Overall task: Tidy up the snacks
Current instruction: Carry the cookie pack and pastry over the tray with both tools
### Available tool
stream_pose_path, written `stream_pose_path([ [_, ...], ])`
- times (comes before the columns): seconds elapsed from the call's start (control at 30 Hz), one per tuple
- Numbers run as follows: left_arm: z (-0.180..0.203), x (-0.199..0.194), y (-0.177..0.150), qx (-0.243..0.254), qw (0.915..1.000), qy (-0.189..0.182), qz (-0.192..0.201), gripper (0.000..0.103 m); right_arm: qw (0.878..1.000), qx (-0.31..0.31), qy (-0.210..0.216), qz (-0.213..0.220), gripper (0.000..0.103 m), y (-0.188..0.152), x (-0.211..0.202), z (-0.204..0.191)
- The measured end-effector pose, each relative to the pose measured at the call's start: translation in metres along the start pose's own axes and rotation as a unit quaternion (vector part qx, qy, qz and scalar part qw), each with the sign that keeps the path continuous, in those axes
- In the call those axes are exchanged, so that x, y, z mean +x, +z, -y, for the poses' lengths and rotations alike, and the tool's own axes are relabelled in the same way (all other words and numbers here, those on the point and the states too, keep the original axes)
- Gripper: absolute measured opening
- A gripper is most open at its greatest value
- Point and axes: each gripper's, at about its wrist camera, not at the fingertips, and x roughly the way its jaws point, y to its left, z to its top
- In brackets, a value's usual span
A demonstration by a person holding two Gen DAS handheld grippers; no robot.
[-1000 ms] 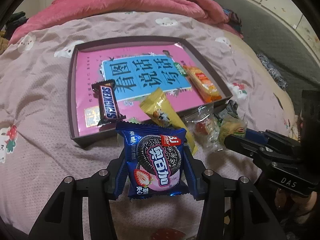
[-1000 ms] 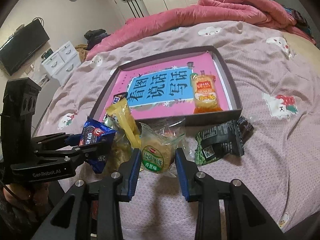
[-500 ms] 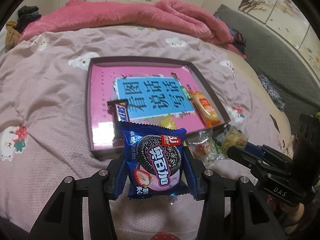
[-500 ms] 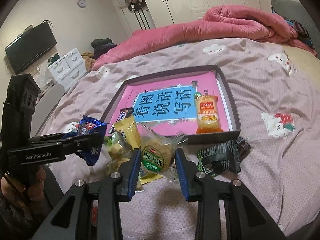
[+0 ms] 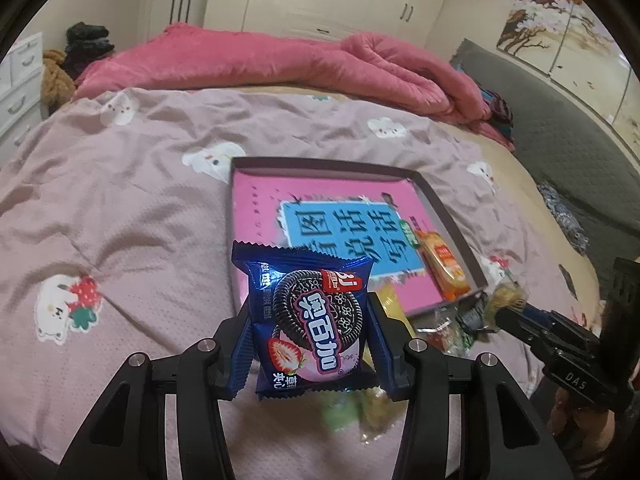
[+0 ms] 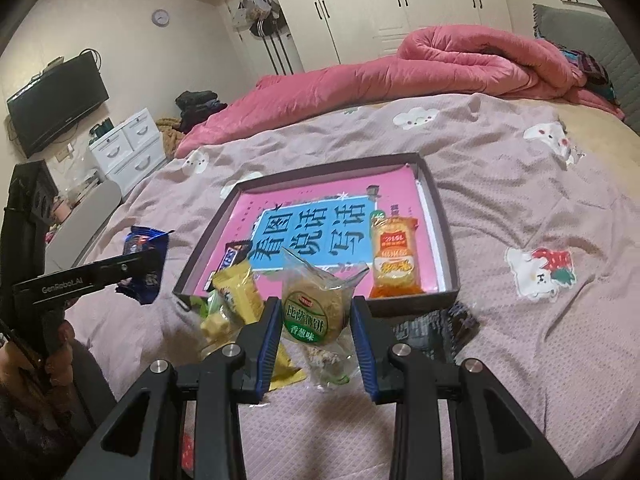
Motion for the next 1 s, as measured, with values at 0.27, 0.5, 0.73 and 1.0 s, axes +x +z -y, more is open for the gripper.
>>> stream_pose_path([
  [0.27, -0.015, 0.009, 0.008, -0.017, 0.9994, 0.022, 0.019, 0.051, 1.0, 0.001, -0.008, 0.012, 0.035, 0.009, 0.002, 0.007],
  [0.5, -0.022, 0.024, 0.017, -0.023, 0.9983, 0.04, 0.036, 0.051, 1.0, 0.005, -0.013, 0.016, 0.035, 0.014, 0.006, 0.012],
  [0.73, -0.022, 0.047, 0.019, -0.011, 0.9972, 0.065, 0.035, 0.051, 1.0, 0.006, -0.018, 0.022, 0.035, 0.02, 0.012, 0.016],
  [1.0, -0.018, 0.068, 0.02, 0.015, 0.9944, 0.103, 0.017, 0.051, 0.999, -0.001, -0.023, 0.023, 0.035, 0.028, 0.025, 0.019],
])
